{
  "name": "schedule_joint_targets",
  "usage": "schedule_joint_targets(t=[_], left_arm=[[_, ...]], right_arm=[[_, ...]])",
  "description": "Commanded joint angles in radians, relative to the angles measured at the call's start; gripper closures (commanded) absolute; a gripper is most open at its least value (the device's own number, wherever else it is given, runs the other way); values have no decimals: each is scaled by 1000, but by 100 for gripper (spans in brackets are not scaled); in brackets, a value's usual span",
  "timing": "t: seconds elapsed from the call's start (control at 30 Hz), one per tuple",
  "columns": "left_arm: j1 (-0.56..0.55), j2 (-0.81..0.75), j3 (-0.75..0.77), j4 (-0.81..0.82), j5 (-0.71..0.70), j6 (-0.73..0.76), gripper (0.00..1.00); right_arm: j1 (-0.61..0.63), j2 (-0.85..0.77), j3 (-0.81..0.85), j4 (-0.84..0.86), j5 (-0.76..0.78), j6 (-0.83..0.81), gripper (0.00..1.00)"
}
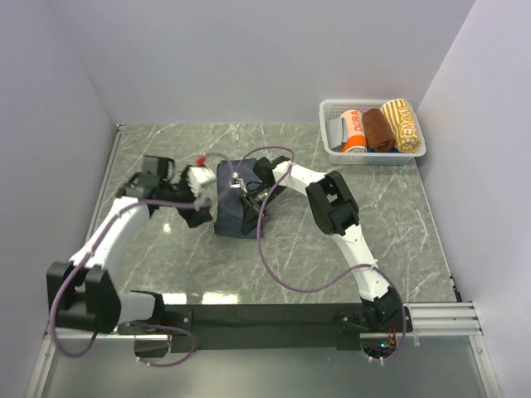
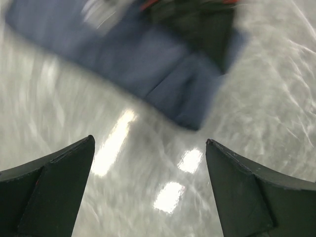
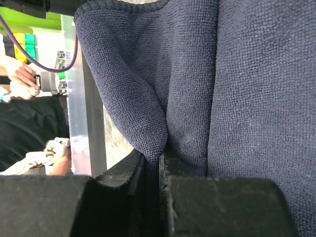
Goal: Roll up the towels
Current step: Roll the towel
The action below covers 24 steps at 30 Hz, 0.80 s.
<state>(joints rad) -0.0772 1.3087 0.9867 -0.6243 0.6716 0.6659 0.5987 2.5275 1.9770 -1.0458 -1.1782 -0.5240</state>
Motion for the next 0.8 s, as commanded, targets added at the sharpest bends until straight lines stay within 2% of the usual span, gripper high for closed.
schedule_joint_targets(t=[0.0,0.17,0.23,0.3,0.33,0.37,0.47,0.77], left_arm=[[-140,-94,-78,120,-118,150,1],[-353,-183,-223,213,-216,239,0],[-403,-195,-278,253,-262,305,1],[-461,-203,-345,332,-306,301,2],[-473,-206,-367,448,-355,287,5],[-489,-201,-381,480,-363,291,11],[-500,-166,-401,548,-362,294,22],[-509,-32,-439,686,-360,376,27]], right_arm=[[-17,66,14,21,83,24,100],[-17,86,23,35,75,70,100],[-17,85,10,58,69,94,100],[-19,88,3,66,66,107,100],[-19,91,6,63,66,107,100],[-19,100,14,56,65,110,100],[-17,114,22,49,65,113,100],[-25,126,28,53,49,147,100]])
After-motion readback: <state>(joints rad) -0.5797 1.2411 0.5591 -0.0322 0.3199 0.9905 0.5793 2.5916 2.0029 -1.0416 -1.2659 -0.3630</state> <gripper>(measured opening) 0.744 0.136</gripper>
